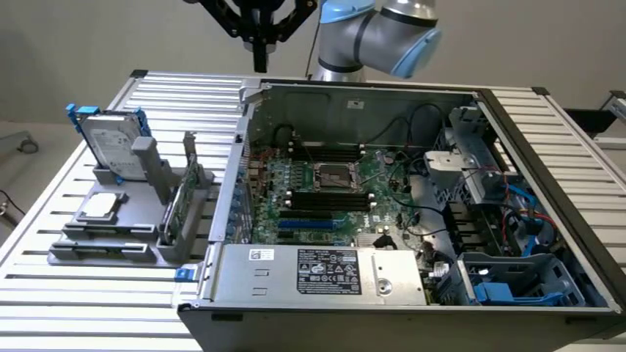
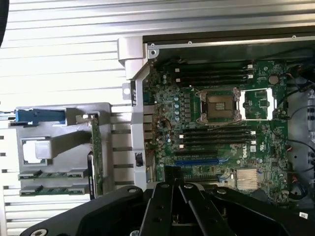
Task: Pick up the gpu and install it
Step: 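Reach for the gpu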
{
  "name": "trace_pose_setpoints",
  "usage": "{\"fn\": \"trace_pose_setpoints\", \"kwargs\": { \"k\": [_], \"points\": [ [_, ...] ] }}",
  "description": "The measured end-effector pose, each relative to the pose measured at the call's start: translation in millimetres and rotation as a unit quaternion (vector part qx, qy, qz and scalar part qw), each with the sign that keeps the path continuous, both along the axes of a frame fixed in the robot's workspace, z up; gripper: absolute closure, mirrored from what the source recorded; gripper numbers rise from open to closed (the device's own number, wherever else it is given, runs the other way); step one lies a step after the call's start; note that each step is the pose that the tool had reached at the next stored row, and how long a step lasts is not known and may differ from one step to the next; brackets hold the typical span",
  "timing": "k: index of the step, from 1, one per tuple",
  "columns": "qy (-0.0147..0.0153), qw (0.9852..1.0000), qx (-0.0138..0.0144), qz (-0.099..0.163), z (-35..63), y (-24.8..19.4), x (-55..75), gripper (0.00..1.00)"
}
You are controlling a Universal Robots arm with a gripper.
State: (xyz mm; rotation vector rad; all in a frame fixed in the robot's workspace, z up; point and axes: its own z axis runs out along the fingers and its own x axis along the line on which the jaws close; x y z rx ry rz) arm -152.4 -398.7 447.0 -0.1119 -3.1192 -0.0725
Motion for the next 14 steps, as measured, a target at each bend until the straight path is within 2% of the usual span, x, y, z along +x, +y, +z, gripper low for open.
{"fn": "trace_pose_setpoints", "kwargs": {
  "k": [5,14],
  "points": [
    [0.0069,1.0,-0.0003,0.0,-2.8,0.1,-22.4,0.89],
    [0.012,0.9999,-0.0007,0.0,-10.4,0.1,-63.1,0.89]
  ]
}}
